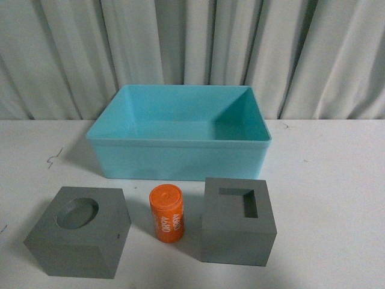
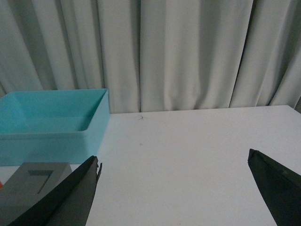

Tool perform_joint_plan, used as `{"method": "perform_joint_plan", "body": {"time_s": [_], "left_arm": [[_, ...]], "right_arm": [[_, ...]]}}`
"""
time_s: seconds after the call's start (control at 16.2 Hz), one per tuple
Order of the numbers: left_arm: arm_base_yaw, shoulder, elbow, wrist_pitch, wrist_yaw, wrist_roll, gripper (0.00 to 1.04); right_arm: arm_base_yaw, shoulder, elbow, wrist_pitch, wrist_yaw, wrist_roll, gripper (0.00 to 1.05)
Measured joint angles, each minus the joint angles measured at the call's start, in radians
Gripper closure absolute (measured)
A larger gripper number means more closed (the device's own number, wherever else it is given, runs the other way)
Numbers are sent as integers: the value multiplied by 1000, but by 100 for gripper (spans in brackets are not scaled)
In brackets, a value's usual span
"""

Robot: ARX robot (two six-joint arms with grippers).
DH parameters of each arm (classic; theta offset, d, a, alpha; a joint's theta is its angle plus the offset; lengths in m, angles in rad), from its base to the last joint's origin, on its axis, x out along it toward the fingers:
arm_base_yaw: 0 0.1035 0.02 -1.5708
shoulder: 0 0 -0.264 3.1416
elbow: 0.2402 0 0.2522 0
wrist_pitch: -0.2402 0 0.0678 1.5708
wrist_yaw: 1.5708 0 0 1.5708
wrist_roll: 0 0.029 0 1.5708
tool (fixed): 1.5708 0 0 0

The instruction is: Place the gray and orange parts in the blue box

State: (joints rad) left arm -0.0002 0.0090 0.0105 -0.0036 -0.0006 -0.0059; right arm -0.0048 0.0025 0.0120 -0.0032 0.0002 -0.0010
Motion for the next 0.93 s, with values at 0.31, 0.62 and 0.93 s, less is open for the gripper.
{"method": "perform_joint_plan", "body": {"time_s": [0.31, 0.62, 0.93], "left_arm": [[0, 0, 0, 0, 0, 0, 7], [0, 0, 0, 0, 0, 0, 7], [0, 0, 0, 0, 0, 0, 7]], "right_arm": [[0, 0, 0, 0, 0, 0, 6], [0, 0, 0, 0, 0, 0, 6], [0, 0, 0, 0, 0, 0, 6]]}}
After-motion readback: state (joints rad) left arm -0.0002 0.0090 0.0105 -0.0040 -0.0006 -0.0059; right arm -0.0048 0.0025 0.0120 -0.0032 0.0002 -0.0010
